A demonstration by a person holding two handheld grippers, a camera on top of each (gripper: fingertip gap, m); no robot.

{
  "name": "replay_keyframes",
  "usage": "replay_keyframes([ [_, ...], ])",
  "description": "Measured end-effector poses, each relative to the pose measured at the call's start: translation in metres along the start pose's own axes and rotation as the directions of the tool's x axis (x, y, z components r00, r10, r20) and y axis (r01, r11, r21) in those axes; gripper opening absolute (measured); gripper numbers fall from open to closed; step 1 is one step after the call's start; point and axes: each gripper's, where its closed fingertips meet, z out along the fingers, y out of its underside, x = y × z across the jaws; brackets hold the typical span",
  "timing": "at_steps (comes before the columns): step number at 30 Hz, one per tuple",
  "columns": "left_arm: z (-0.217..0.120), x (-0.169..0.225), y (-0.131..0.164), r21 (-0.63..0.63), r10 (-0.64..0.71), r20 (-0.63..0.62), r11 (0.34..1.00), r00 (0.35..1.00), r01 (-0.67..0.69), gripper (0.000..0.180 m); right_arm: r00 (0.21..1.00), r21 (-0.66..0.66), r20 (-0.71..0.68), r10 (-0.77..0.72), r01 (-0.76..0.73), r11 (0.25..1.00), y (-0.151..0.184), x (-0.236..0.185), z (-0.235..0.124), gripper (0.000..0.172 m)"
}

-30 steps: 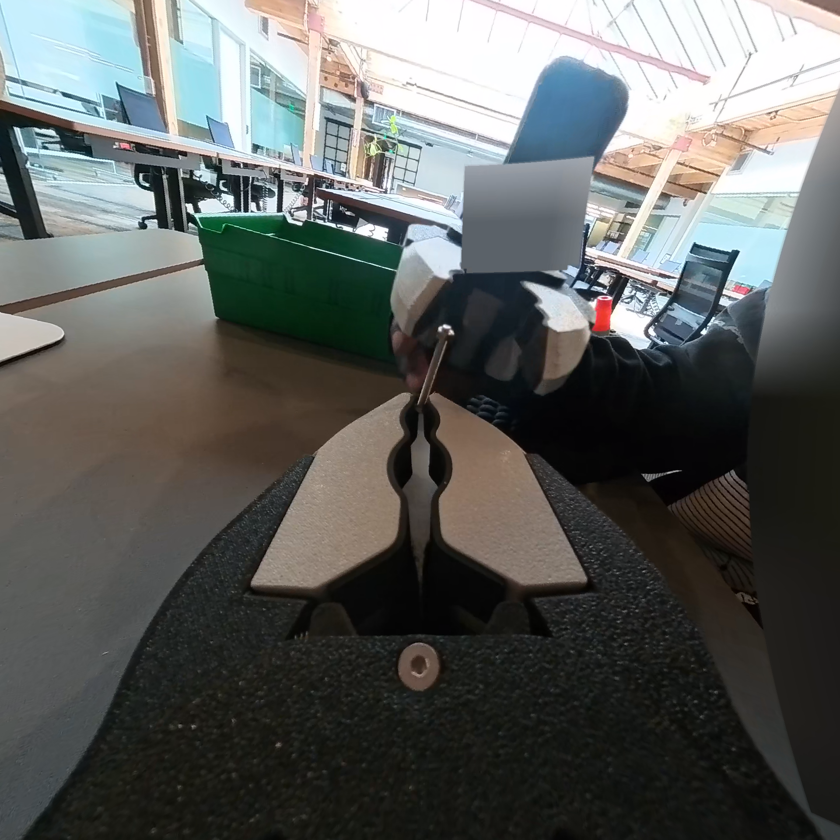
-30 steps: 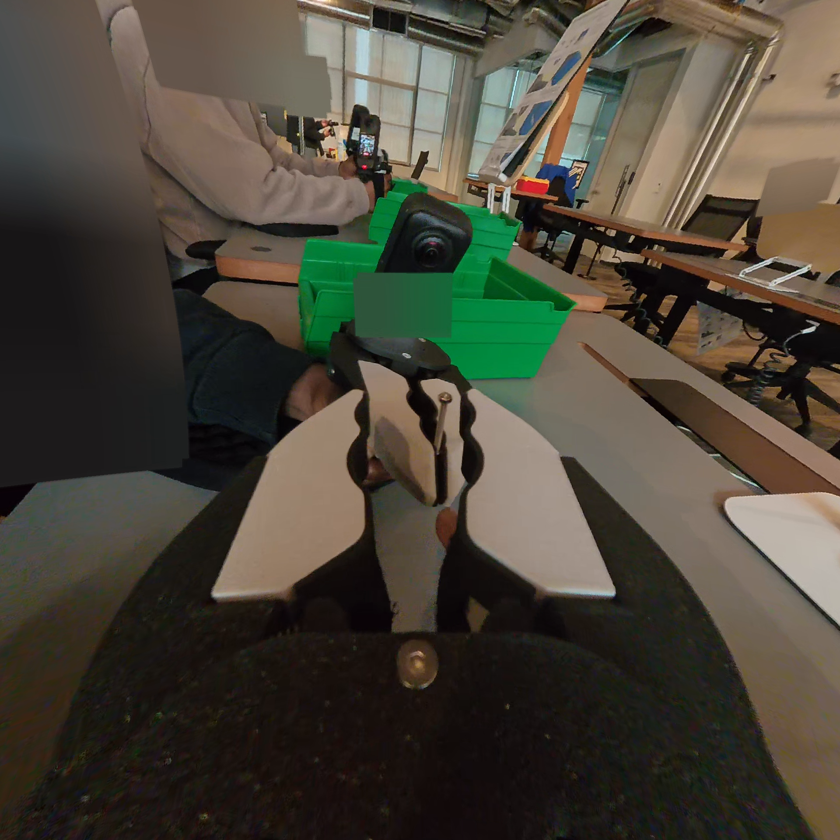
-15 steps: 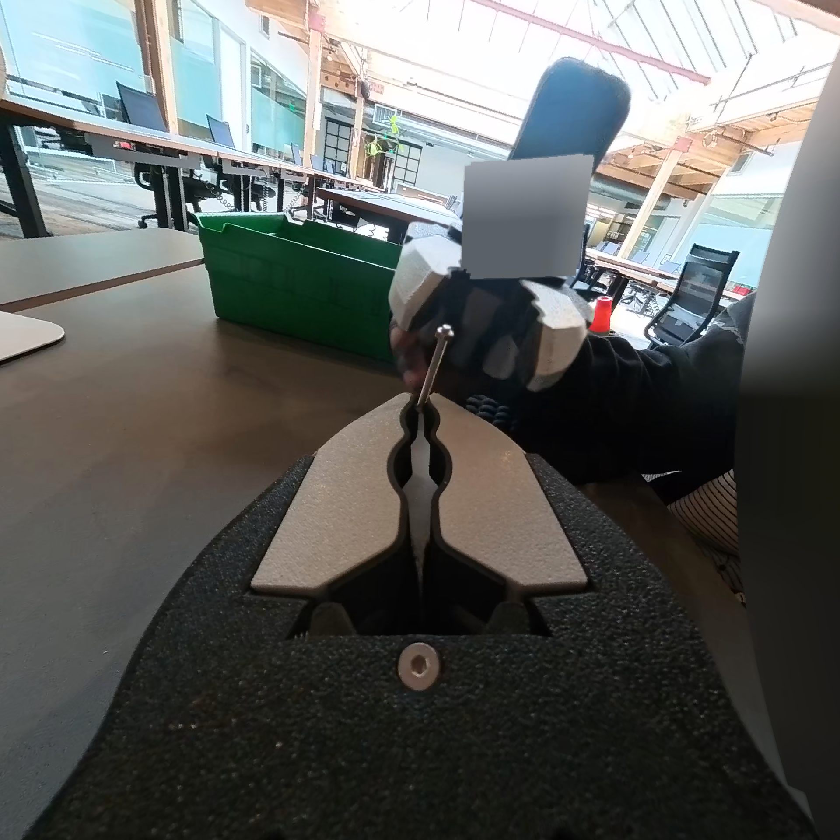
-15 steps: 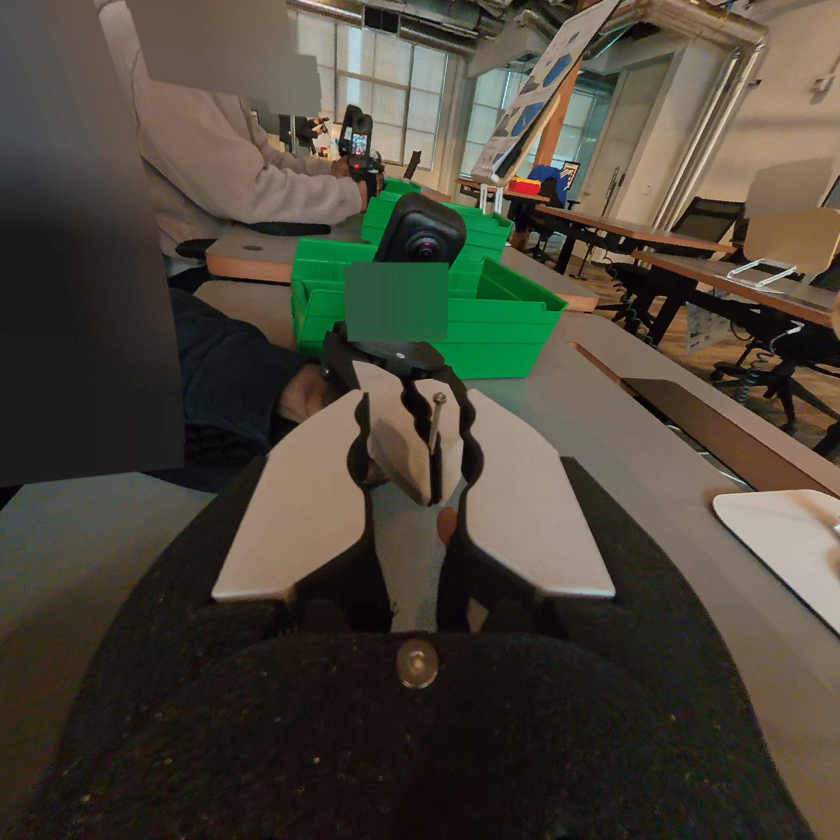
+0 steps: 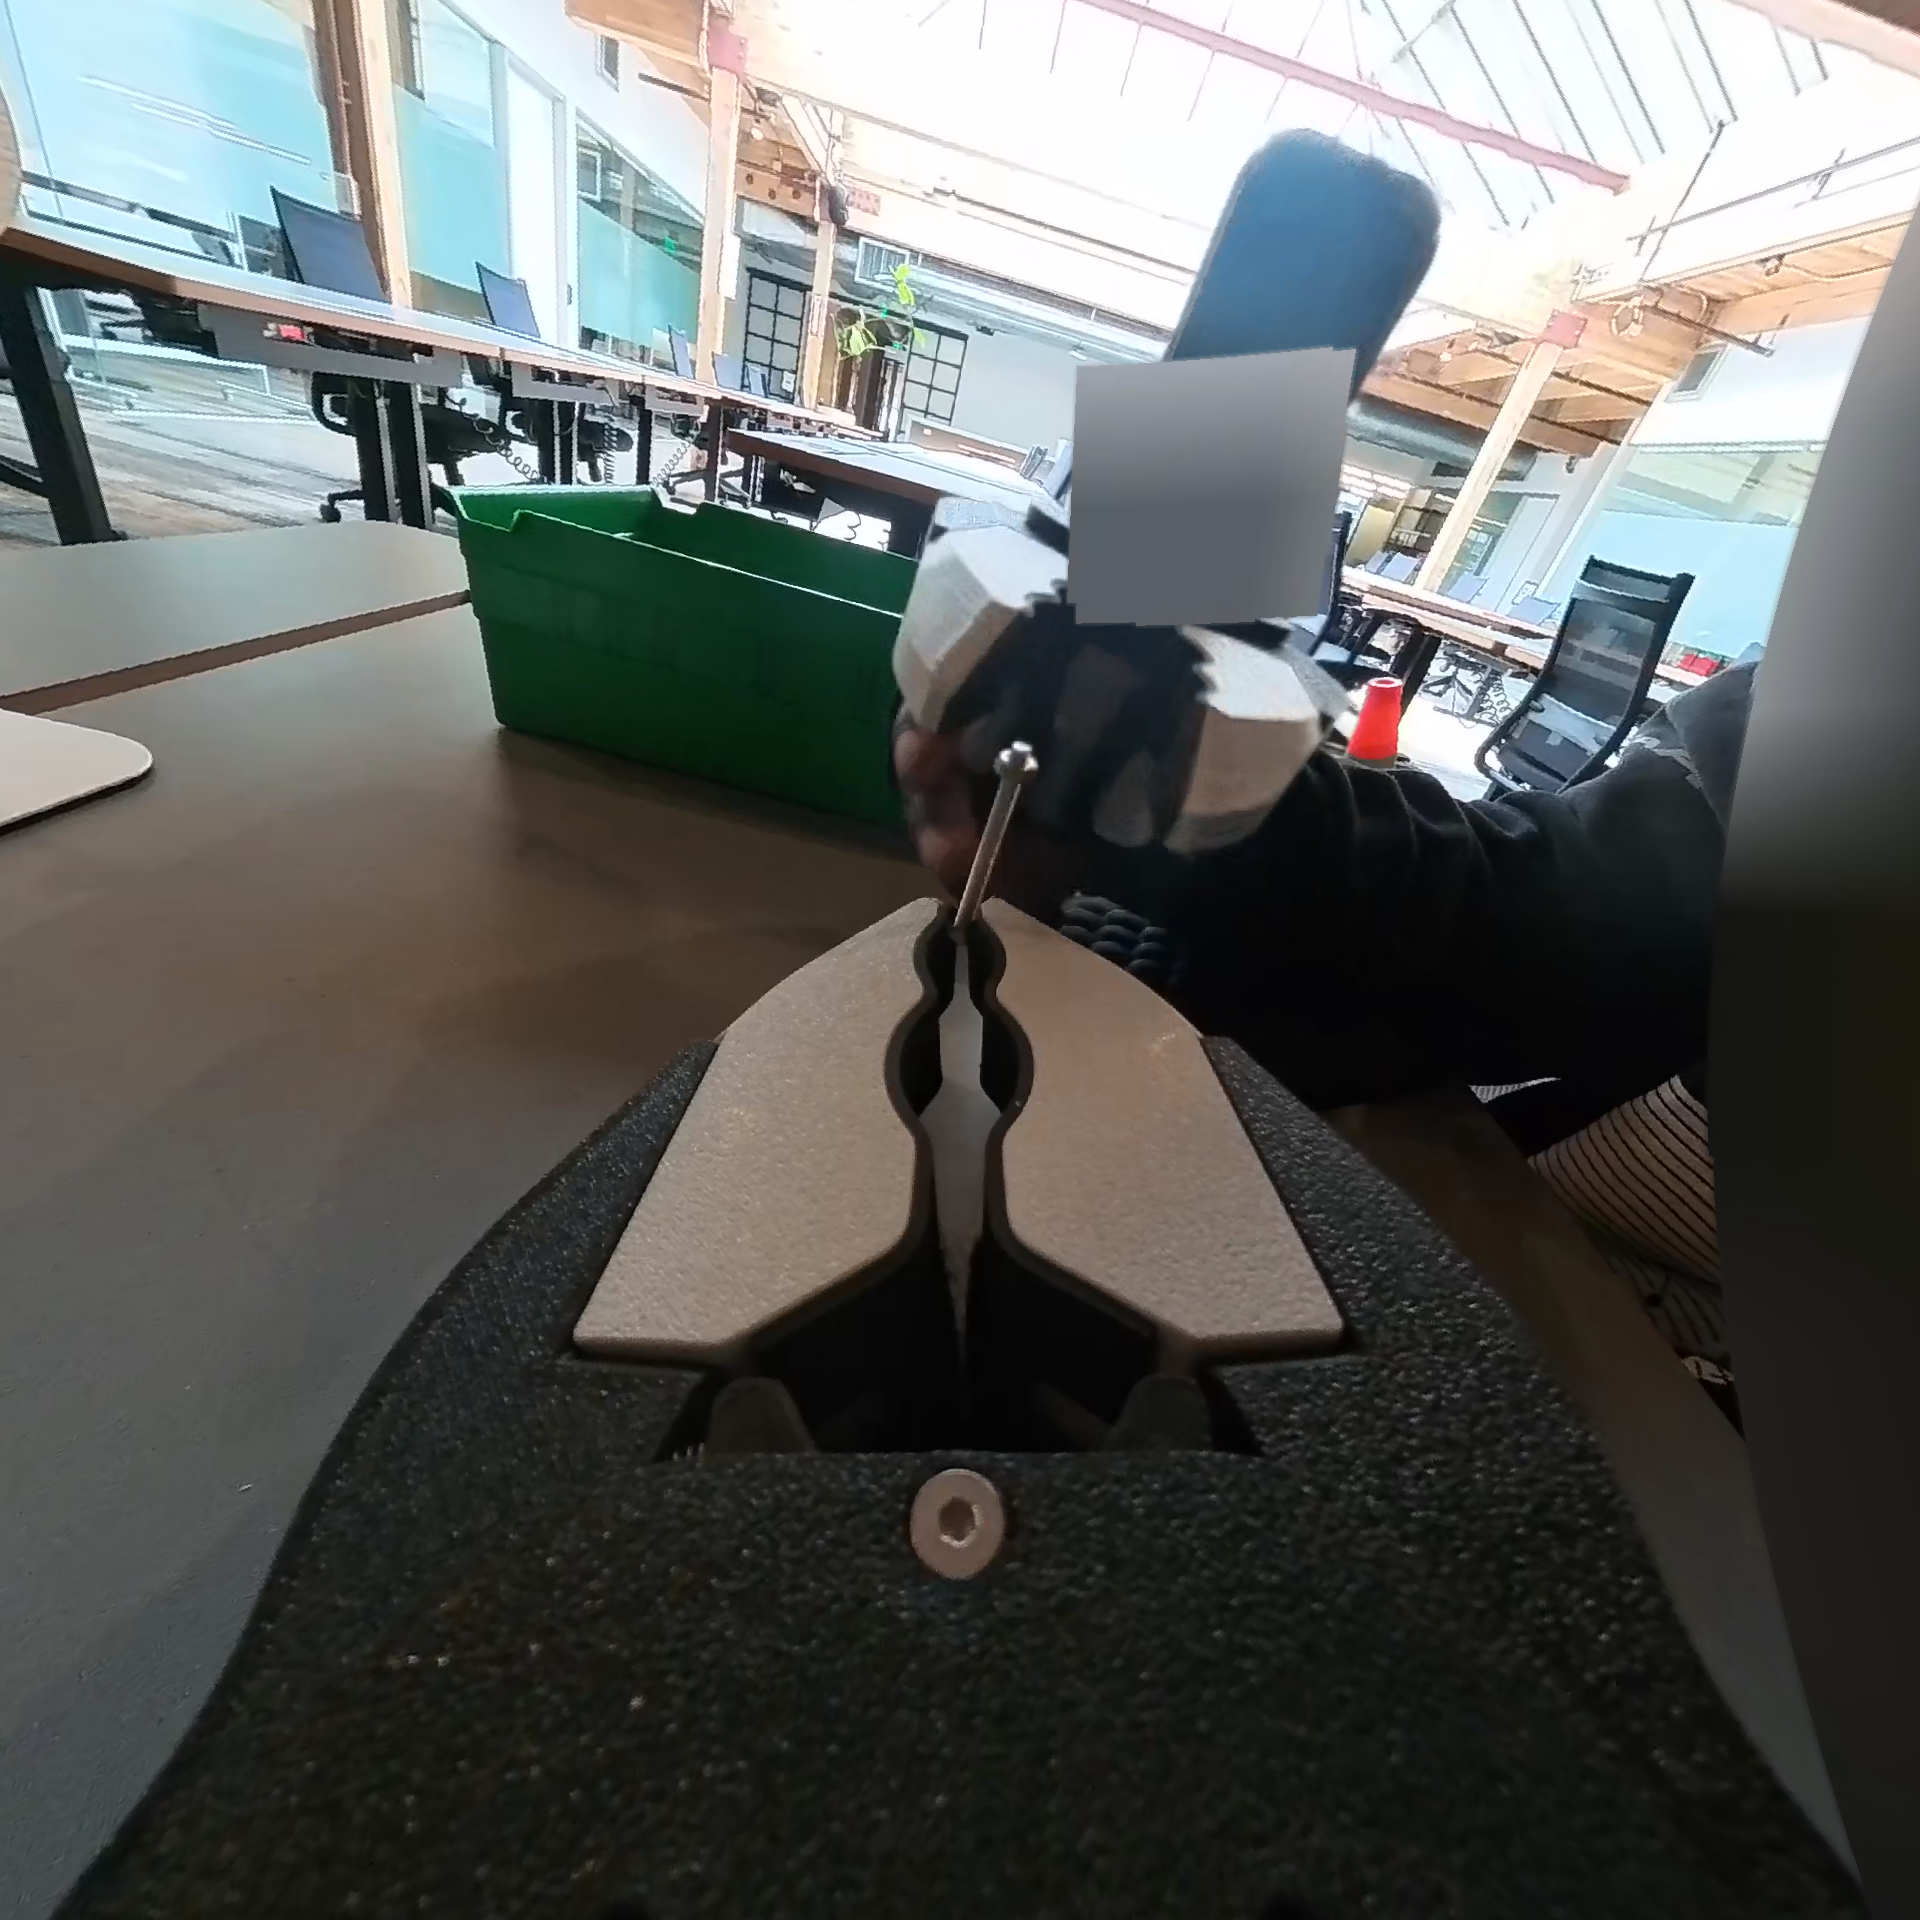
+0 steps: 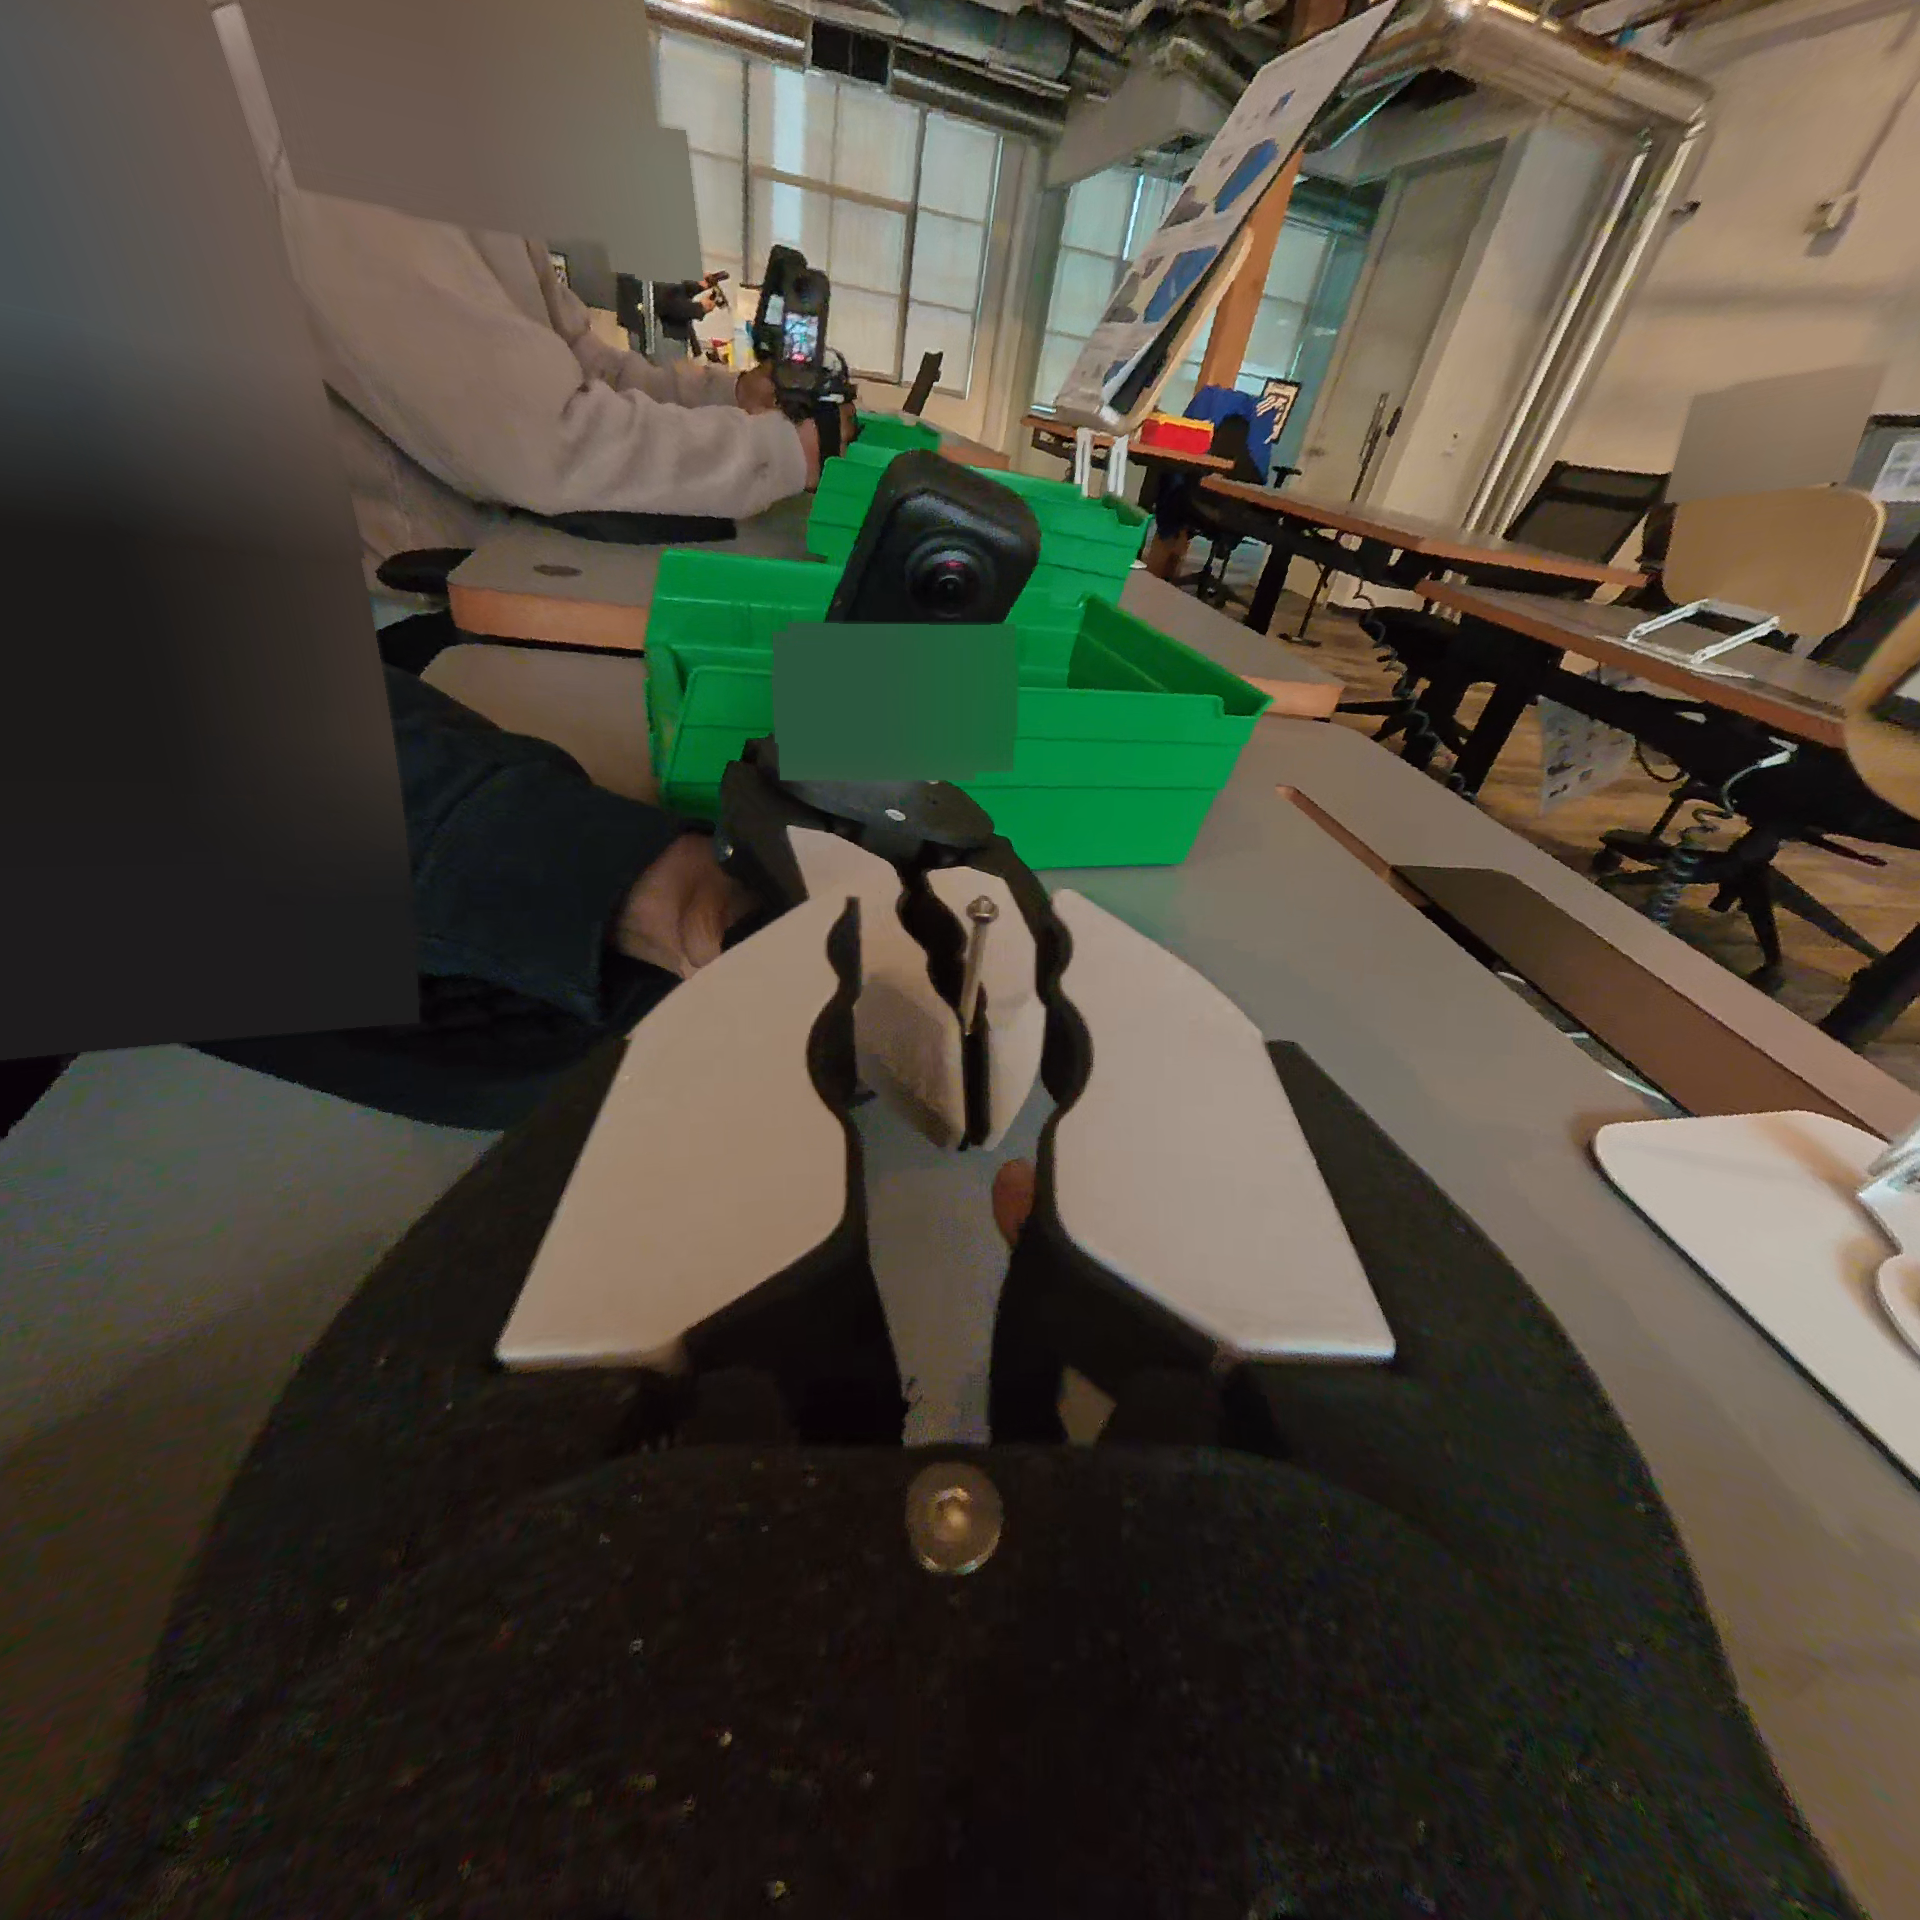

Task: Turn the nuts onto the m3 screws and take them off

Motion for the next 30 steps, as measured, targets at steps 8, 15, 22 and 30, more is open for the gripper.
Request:
replay_keyframes([
  [8,0.000,0.000,0.000,0.001,0.000,0.001,1.000,1.000,0.000,0.001,1.000,-0.033,0.019,-0.003,0.004,0.999,0.003,-0.003,-0.001,0.020],
  [15,0.000,0.000,0.000,0.001,0.000,0.001,1.000,1.000,0.000,0.001,1.000,0.005,-0.010,0.004,-0.004,1.000,-0.002,0.003,-0.003,0.022],
  [22,0.000,0.000,0.000,0.001,0.000,0.002,1.000,1.000,0.000,0.001,0.999,-0.032,0.020,-0.037,0.038,0.999,0.004,-0.007,0.005,0.032],
  [30,0.000,0.000,0.000,0.000,0.001,0.003,1.000,1.000,-0.001,0.001,1.000,0.007,-0.013,0.011,-0.011,1.000,-0.004,0.004,-0.005,0.014],
])
